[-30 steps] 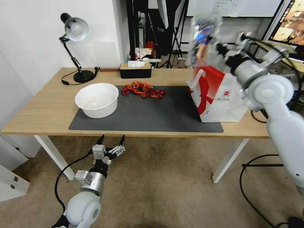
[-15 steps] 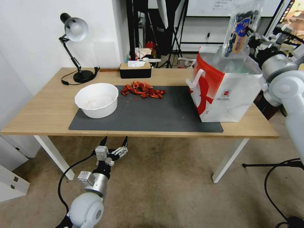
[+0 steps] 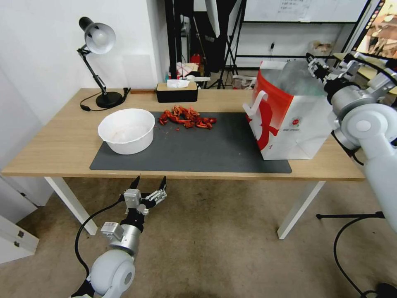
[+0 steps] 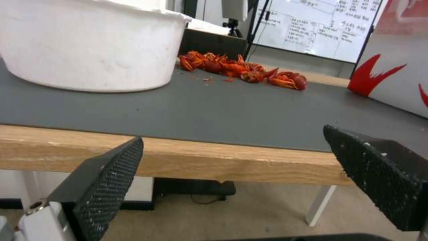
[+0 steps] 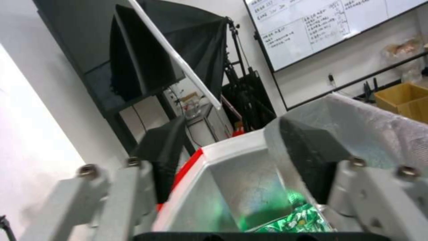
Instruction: Close the takeout container lid, then place the container into the takeout bag.
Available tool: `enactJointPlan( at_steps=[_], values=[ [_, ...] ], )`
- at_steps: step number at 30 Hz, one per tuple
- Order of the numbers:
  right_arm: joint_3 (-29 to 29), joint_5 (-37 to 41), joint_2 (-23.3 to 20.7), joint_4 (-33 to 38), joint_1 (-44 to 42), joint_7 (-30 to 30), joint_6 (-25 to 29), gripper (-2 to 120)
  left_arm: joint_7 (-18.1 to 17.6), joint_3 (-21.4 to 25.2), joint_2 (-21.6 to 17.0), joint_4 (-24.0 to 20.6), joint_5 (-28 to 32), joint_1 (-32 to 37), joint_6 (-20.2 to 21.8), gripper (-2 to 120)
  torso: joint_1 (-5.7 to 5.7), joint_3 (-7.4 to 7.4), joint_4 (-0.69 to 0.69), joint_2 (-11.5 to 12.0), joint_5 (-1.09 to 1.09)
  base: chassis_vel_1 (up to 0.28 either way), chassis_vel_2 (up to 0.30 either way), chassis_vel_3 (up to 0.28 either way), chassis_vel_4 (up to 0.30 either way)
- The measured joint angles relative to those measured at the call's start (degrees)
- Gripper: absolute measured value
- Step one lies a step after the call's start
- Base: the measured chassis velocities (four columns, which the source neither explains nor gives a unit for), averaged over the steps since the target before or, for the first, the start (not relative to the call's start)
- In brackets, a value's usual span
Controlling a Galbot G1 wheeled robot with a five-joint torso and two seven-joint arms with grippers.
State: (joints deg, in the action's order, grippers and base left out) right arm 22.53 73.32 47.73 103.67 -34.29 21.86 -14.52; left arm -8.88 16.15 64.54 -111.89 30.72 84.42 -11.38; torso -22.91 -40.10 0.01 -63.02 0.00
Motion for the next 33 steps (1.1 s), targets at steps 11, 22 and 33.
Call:
enactJointPlan(
  at_steps=[11, 22, 33],
  values=[
    [0.32, -7.38, -2.56, 6.78, -3.88, -7.31, 2.54, 94, -0.39, -0.20, 0.66, -0.27, 0.02, -0.20, 0.44, 100, 0.00, 0.00, -0.01, 0.00, 0.00, 0.000, 0.000, 0.000, 0.000],
    [2.39, -20.03, -5.73, 15.62, -16.13, -14.71, 4.74, 114, -1.23, -0.02, 0.83, -0.02, -0.44, -0.43, -0.50, 100, 0.00, 0.00, 0.00, 0.00, -0.01, 0.000, 0.000, 0.000, 0.000],
    [7.23, -36.01, -0.26, 21.50, -36.98, -18.93, 11.35, 109, -3.02, 0.53, 1.59, 0.58, -1.85, -0.16, -2.68, 100, 0.00, 0.00, 0.00, -0.01, 0.00, 0.000, 0.000, 0.000, 0.000]
  ],
)
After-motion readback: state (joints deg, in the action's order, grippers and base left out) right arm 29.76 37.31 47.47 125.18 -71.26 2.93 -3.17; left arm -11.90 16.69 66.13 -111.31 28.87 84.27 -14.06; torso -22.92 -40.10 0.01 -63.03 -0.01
